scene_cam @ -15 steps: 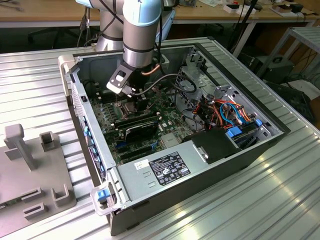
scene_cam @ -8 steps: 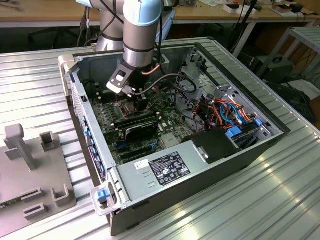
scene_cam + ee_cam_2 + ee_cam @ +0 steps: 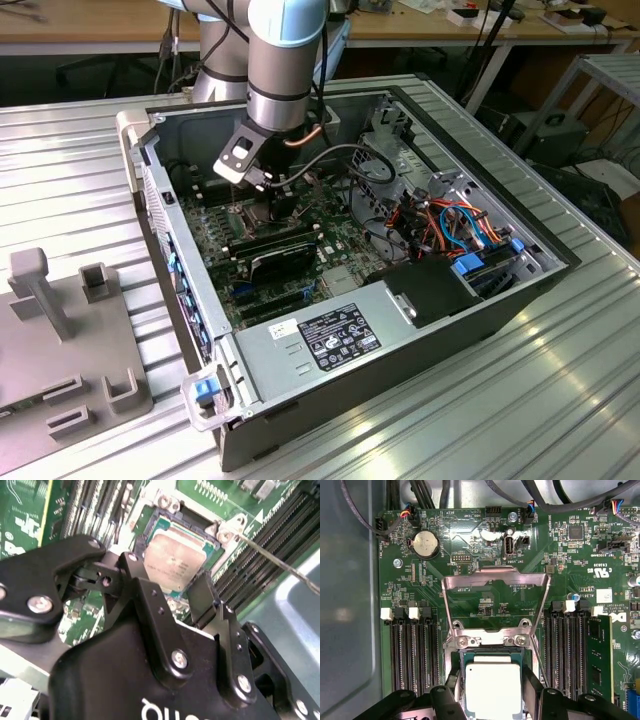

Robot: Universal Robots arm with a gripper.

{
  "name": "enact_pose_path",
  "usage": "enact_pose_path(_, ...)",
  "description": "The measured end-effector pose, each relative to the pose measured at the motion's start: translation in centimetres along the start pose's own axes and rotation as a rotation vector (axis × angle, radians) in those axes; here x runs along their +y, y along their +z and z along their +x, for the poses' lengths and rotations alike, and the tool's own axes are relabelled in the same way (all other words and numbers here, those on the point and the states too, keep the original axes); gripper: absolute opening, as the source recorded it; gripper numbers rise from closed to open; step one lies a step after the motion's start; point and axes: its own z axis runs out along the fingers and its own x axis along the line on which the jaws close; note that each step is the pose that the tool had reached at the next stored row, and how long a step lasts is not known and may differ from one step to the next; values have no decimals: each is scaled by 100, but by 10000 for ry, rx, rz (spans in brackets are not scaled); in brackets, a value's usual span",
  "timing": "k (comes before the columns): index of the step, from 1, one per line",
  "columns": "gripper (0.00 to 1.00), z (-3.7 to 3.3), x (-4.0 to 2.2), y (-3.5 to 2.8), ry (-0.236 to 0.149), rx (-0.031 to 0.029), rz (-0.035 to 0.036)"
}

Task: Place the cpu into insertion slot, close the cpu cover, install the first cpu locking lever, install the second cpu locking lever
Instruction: 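Place the cpu into insertion slot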

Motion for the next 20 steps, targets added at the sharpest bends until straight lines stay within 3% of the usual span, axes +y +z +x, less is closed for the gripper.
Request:
enact_pose_path(14,60,0,2,18,0,6,2)
enact_pose_path(16,62,0,2,18,0,6,2)
enact_pose_path(17,68,0,2,18,0,6,2)
enact_pose_path(20,68,0,2,18,-1,5,2)
